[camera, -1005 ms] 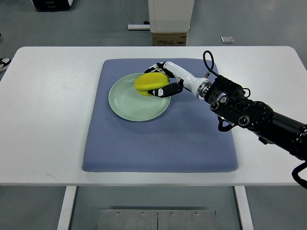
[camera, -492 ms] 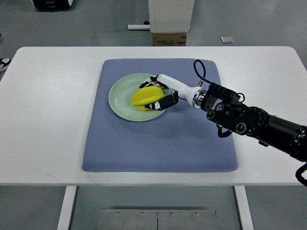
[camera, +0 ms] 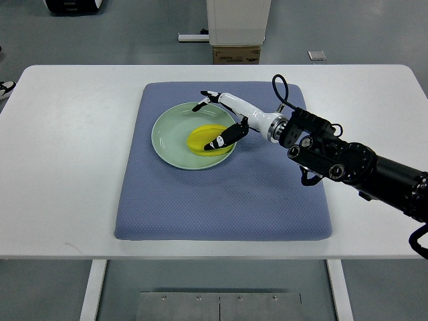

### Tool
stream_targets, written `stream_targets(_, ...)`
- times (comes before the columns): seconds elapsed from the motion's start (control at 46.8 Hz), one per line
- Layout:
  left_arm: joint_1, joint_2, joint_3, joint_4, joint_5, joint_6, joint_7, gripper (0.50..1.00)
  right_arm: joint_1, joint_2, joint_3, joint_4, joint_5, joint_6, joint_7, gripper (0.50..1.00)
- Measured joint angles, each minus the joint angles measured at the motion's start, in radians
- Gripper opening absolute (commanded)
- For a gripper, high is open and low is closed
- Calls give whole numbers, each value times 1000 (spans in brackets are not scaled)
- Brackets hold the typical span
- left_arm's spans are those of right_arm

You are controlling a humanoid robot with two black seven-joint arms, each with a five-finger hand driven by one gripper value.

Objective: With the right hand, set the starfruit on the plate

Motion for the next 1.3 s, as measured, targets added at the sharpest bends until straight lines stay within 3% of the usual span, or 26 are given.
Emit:
stream_targets(0.278, 0, 0, 0, 0, 0, 1, 0, 1000, -25, 0, 134, -6, 38, 0, -4, 1000)
stream_targets(0.642, 0, 0, 0, 0, 0, 1, 0, 1000, -91, -43, 318, -61, 327, -3, -40, 1000)
stream_targets(0.963, 0, 0, 0, 0, 0, 1, 0, 1000, -195, -44, 623, -77, 339, -97, -75, 1000)
stream_targets(1.305, 0, 0, 1, 0, 0, 0, 0, 1000, -251, -43, 753, -74, 340, -107, -58, 1000)
